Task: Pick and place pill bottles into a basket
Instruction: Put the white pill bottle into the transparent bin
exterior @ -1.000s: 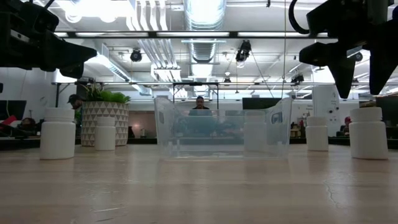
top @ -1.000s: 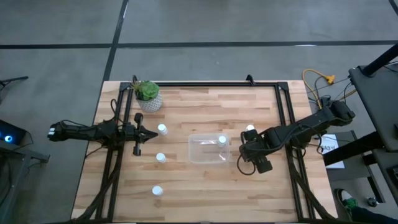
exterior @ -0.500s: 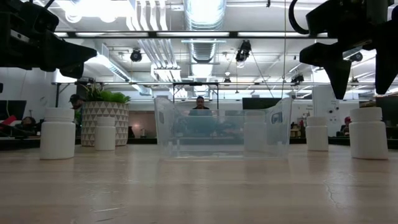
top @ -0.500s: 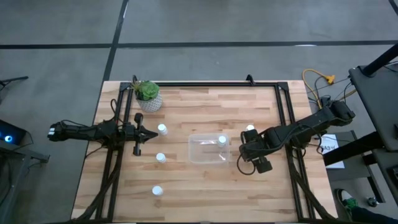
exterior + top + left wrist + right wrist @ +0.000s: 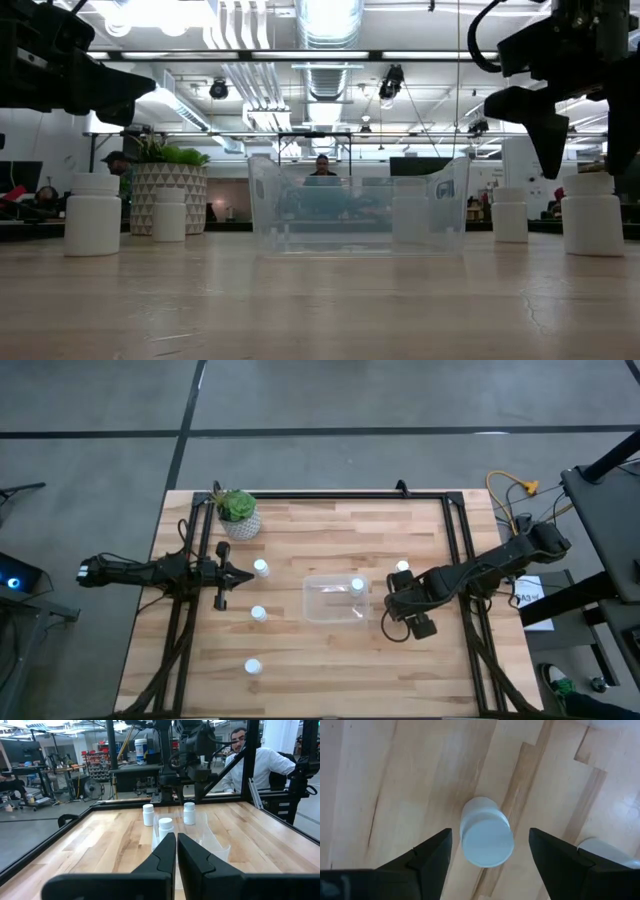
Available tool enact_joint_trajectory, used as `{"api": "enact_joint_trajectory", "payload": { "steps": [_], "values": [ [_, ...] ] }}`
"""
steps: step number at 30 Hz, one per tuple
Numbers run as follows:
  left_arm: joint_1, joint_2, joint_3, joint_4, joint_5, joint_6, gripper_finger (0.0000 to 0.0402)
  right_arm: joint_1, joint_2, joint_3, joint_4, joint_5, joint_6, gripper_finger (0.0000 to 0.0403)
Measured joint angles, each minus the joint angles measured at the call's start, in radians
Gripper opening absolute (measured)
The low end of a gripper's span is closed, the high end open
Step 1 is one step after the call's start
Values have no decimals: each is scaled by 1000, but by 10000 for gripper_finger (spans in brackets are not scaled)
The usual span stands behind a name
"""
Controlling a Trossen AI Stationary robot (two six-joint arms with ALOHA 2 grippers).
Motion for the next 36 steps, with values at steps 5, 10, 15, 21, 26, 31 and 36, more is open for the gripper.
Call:
{"api": "enact_joint_trajectory", "payload": {
  "steps": [5,10,15,21,26,31,36],
  "values": [
    [0,-1,0,0,0,0,0,0,0,-16,13,0,-1,246],
    [0,-1,0,0,0,0,0,0,0,-31,35,0,-3,244],
    [0,-1,0,0,0,0,0,0,0,-35,43,0,-3,221],
    [0,-1,0,0,0,0,0,0,0,-35,43,0,0,159],
    [0,-1,0,0,0,0,0,-1,0,-28,34,-1,0,137],
    [0,-1,0,0,0,0,0,0,0,13,-13,-3,-4,137],
    [0,-1,0,0,0,0,0,0,0,89,-62,-3,-8,137]
  ]
}}
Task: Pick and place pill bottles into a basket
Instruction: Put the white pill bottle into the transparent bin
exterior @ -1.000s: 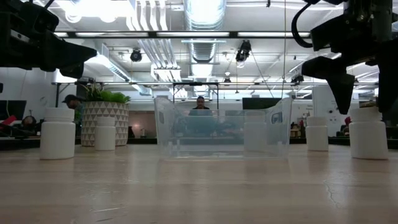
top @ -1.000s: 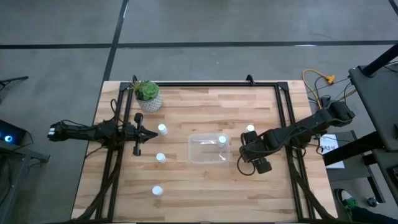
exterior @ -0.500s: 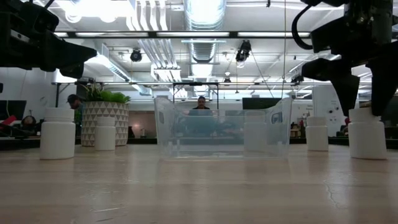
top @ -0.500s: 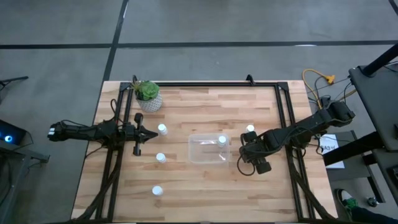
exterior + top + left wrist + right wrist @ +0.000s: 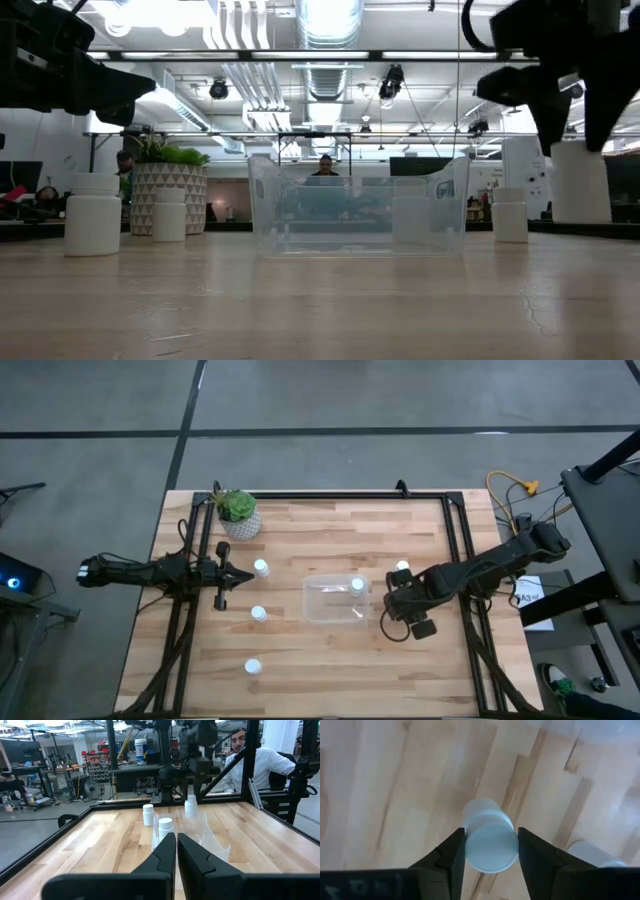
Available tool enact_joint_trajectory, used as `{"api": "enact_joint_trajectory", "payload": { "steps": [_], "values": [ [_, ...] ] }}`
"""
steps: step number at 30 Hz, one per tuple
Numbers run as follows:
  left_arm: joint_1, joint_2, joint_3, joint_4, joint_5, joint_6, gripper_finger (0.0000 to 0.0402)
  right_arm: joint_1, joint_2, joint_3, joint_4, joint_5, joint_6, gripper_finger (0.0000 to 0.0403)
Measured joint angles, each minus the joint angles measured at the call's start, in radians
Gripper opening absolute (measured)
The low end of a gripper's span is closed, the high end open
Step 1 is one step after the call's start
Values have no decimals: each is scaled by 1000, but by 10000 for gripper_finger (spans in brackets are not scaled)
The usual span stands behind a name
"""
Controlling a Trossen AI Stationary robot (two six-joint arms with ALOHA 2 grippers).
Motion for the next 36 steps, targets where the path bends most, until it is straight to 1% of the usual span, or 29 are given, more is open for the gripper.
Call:
{"api": "enact_joint_trajectory", "payload": {
  "steps": [8,14,17,22,30,33,36],
  "values": [
    [0,0,0,0,0,0,0,-12,0,165,-50,2,-26,137],
    [0,0,0,0,0,0,0,-63,8,275,-104,2,-59,137],
    [0,0,0,0,0,0,0,-91,33,327,-122,2,-89,137],
    [0,1,0,1,0,0,0,-119,106,406,-139,3,-146,137],
    [0,1,0,1,0,0,0,-122,255,530,-155,17,-229,137],
    [0,1,0,0,0,0,0,-122,298,561,-156,47,-246,137],
    [0,0,0,0,0,0,0,-122,331,567,-155,52,-266,137]
  ]
}}
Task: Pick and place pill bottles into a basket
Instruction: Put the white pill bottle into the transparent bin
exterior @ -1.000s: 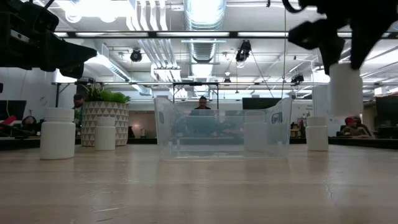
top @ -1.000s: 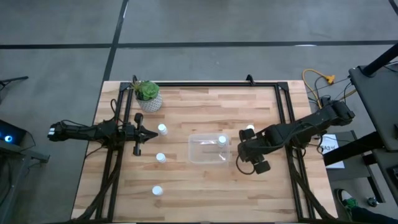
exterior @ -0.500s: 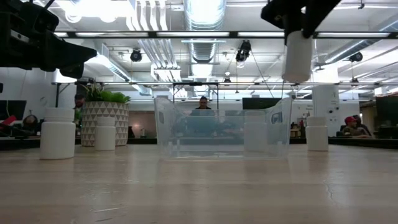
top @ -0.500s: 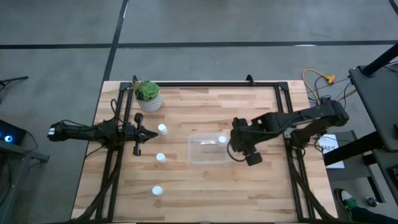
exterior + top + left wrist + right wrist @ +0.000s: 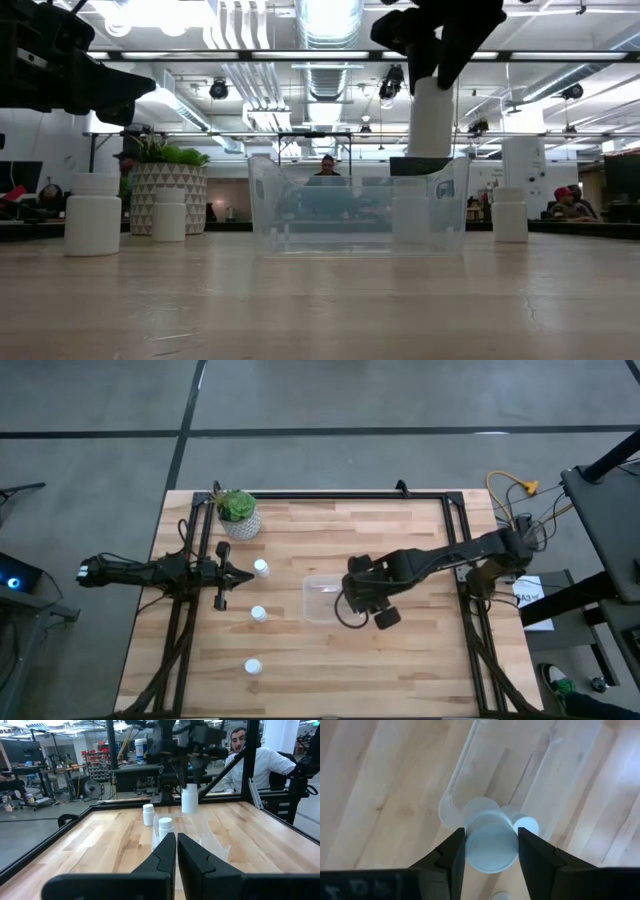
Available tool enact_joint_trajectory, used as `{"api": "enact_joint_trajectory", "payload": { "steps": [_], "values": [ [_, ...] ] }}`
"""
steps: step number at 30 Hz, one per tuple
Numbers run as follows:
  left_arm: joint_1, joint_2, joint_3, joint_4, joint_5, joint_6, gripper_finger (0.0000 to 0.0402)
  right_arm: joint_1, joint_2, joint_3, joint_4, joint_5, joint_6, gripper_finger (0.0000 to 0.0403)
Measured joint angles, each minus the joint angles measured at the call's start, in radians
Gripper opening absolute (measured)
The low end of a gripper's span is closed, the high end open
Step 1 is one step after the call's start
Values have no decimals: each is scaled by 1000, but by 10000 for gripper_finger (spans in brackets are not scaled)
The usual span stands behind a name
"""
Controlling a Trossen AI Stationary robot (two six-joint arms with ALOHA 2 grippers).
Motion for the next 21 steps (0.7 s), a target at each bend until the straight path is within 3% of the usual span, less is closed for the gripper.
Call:
{"api": "enact_joint_trajectory", "payload": {
  "steps": [21],
  "values": [
    [0,0,0,0,0,0,0,0,93,-64,110,1,-33,137]
  ]
}}
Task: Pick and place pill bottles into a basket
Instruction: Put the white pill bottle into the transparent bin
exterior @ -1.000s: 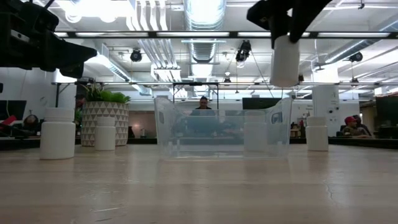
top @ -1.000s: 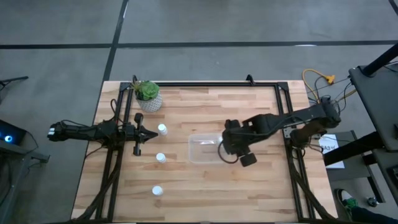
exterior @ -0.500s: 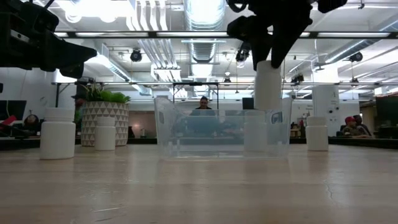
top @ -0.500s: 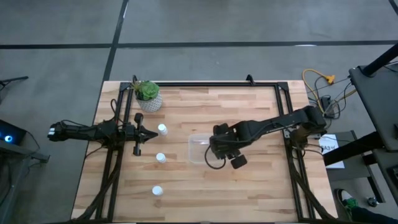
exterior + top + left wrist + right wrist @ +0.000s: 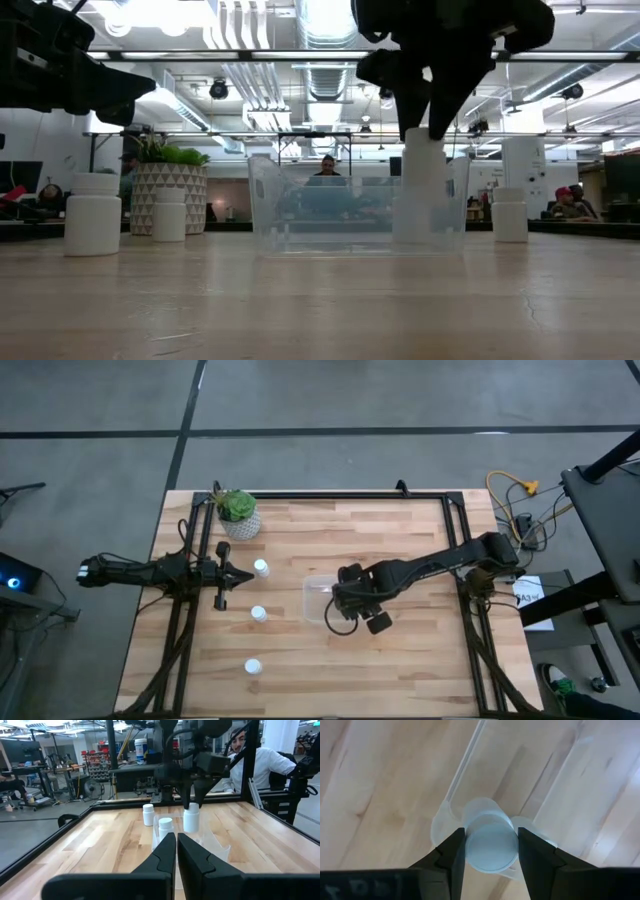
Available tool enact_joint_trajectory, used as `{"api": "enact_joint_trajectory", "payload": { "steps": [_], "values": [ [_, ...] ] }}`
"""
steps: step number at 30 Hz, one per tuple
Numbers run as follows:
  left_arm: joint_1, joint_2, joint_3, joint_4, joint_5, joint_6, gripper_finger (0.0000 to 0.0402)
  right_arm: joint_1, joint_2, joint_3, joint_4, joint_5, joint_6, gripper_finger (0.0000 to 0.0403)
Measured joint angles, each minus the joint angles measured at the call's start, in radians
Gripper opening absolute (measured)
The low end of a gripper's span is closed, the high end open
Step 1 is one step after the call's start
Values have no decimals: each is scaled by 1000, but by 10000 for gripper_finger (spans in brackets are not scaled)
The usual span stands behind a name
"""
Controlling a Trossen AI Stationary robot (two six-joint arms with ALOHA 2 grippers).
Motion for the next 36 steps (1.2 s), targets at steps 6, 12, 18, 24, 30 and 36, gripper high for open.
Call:
{"api": "enact_joint_trajectory", "payload": {
  "steps": [6,12,18,24,30,36],
  "values": [
    [0,2,0,0,0,0,0,0,-1,-58,41,0,-3,137],
    [0,2,0,0,0,0,0,0,0,-95,92,0,-19,137],
    [0,2,0,0,0,0,0,-2,0,-116,109,0,-30,137],
    [0,2,0,0,0,0,0,-3,0,-122,111,0,-29,145],
    [0,2,0,0,0,0,0,-3,0,-122,112,0,-30,175],
    [0,2,0,0,0,0,0,-2,0,-122,113,0,-33,171]
  ]
}}
